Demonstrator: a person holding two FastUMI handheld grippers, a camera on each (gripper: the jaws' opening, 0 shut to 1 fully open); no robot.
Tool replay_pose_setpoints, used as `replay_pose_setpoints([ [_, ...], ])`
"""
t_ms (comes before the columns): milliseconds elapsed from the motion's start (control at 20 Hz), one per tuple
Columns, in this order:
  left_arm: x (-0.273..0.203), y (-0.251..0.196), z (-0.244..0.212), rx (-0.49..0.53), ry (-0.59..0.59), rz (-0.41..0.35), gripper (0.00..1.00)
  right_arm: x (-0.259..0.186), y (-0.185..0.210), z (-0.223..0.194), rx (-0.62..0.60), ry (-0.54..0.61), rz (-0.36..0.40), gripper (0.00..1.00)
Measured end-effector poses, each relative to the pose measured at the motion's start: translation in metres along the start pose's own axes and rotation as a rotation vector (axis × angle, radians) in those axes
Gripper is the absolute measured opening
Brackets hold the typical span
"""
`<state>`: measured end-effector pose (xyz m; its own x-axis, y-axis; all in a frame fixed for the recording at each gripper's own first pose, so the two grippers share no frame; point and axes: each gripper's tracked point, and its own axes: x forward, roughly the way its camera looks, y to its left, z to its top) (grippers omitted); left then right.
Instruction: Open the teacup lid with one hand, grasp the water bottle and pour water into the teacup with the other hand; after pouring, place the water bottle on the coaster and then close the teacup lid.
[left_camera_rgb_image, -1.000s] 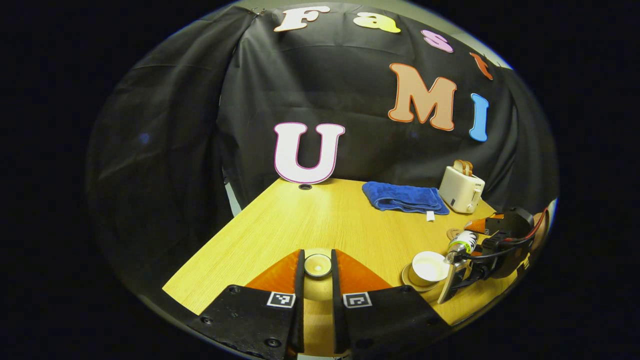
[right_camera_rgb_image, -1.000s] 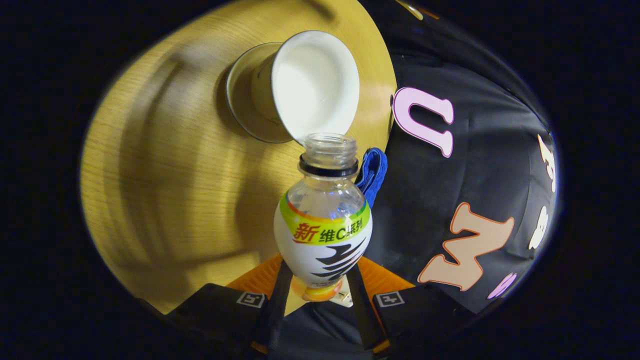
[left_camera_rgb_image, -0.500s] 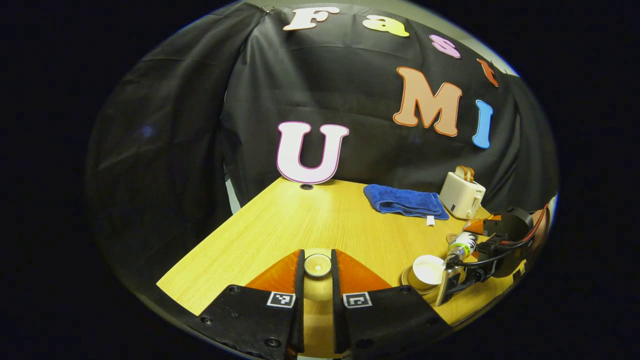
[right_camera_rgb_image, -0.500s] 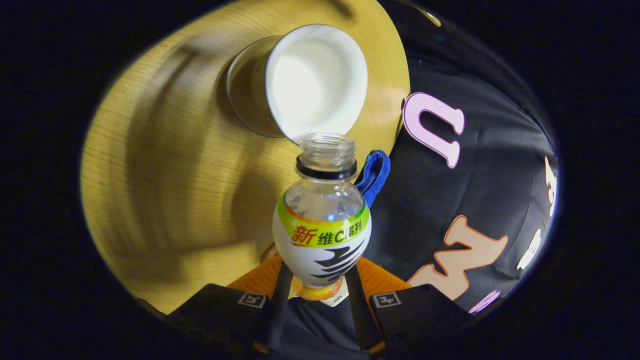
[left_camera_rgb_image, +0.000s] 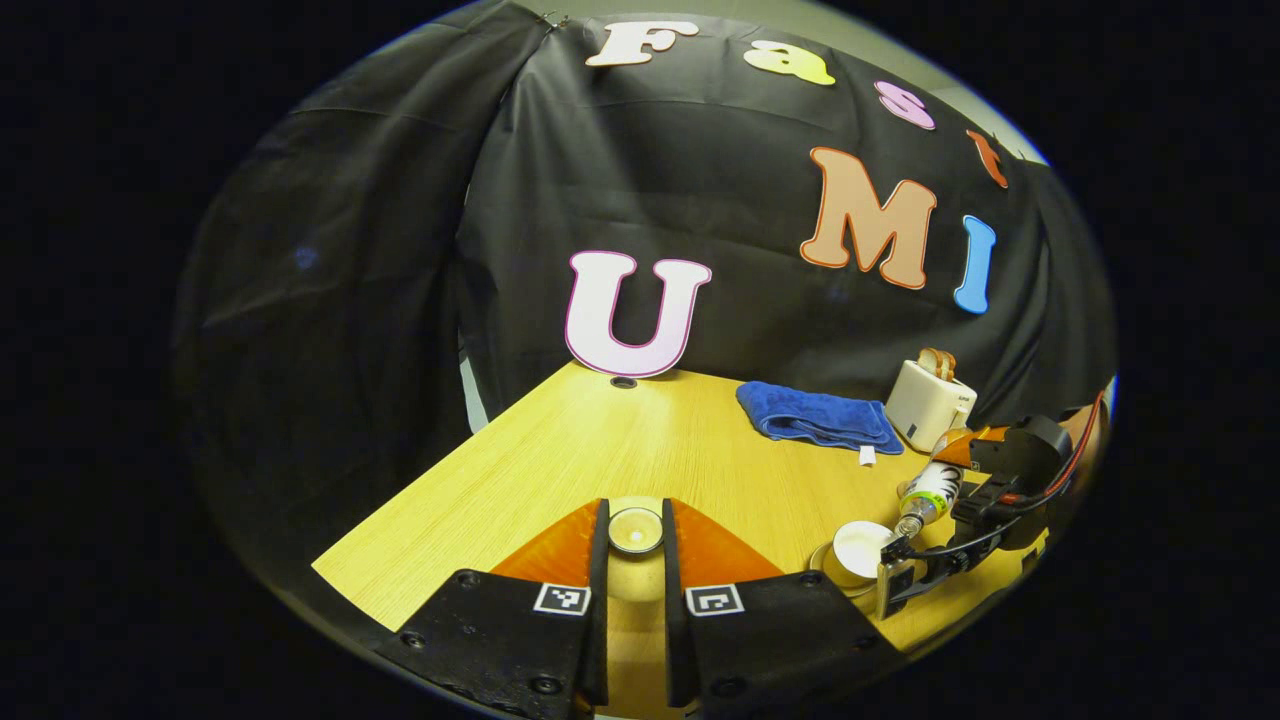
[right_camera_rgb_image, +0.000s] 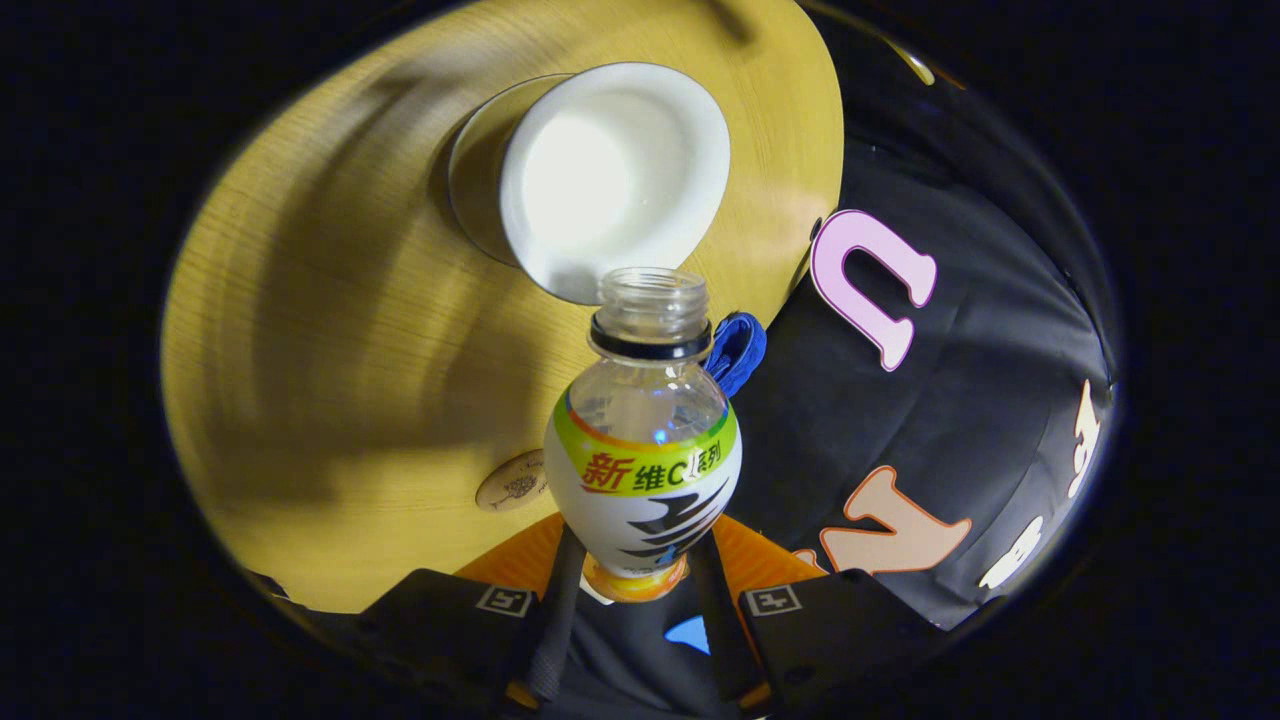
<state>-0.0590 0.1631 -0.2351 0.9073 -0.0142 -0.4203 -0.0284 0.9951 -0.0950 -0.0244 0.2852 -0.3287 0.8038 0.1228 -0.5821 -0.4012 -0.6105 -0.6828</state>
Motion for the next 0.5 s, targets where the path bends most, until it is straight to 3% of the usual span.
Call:
replay_pose_setpoints([
  [500,-0.004,-0.005,0.003,0.019,-0.031,-0.004,0.20,-0.011,-0.020,0.002,-0.118,0.016,0.003,0.62],
])
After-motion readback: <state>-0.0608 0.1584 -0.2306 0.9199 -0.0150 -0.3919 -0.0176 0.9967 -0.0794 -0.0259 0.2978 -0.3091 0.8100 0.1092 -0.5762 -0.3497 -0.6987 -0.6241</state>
